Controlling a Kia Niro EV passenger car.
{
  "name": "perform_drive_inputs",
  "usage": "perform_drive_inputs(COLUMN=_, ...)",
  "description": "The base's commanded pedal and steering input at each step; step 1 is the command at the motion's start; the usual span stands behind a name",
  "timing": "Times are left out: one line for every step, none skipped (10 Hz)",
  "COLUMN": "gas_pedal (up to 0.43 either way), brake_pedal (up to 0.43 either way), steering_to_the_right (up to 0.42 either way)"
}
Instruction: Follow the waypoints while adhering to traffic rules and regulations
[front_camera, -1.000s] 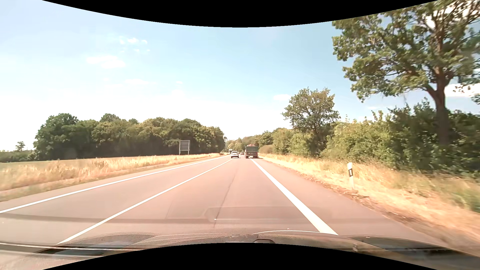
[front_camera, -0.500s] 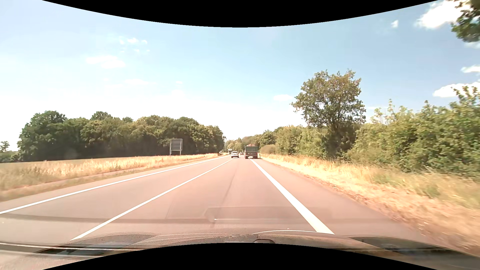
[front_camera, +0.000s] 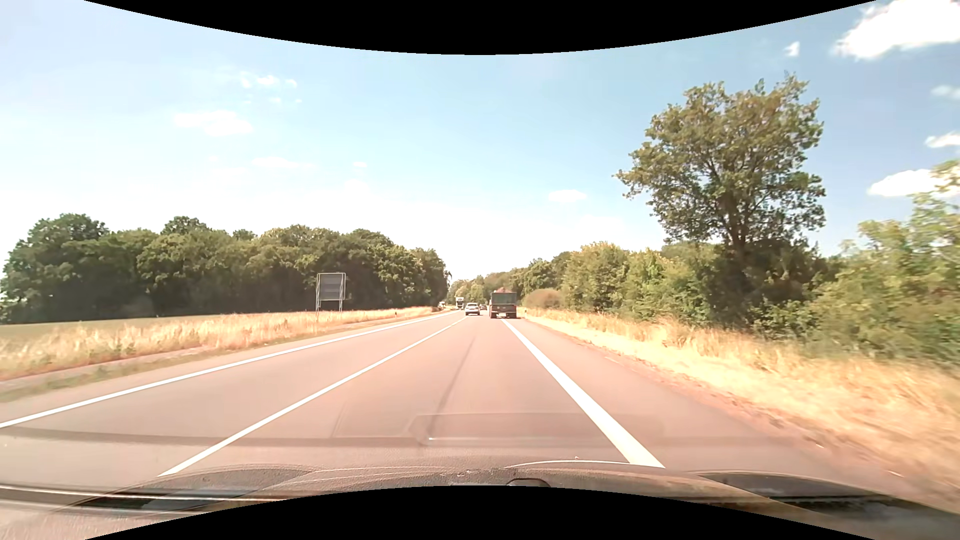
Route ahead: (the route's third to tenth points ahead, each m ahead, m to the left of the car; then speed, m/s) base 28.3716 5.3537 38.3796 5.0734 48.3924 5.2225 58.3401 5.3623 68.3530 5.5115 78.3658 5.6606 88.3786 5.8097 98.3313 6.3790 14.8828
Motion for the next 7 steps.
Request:
perform_drive_inputs(gas_pedal=0.280, brake_pedal=0.000, steering_to_the_right=-0.004)
perform_drive_inputs(gas_pedal=0.299, brake_pedal=0.000, steering_to_the_right=-0.004)
perform_drive_inputs(gas_pedal=0.299, brake_pedal=0.000, steering_to_the_right=-0.004)
perform_drive_inputs(gas_pedal=0.319, brake_pedal=0.000, steering_to_the_right=-0.004)
perform_drive_inputs(gas_pedal=0.350, brake_pedal=0.000, steering_to_the_right=-0.004)
perform_drive_inputs(gas_pedal=0.358, brake_pedal=0.000, steering_to_the_right=-0.004)
perform_drive_inputs(gas_pedal=0.370, brake_pedal=0.000, steering_to_the_right=-0.004)
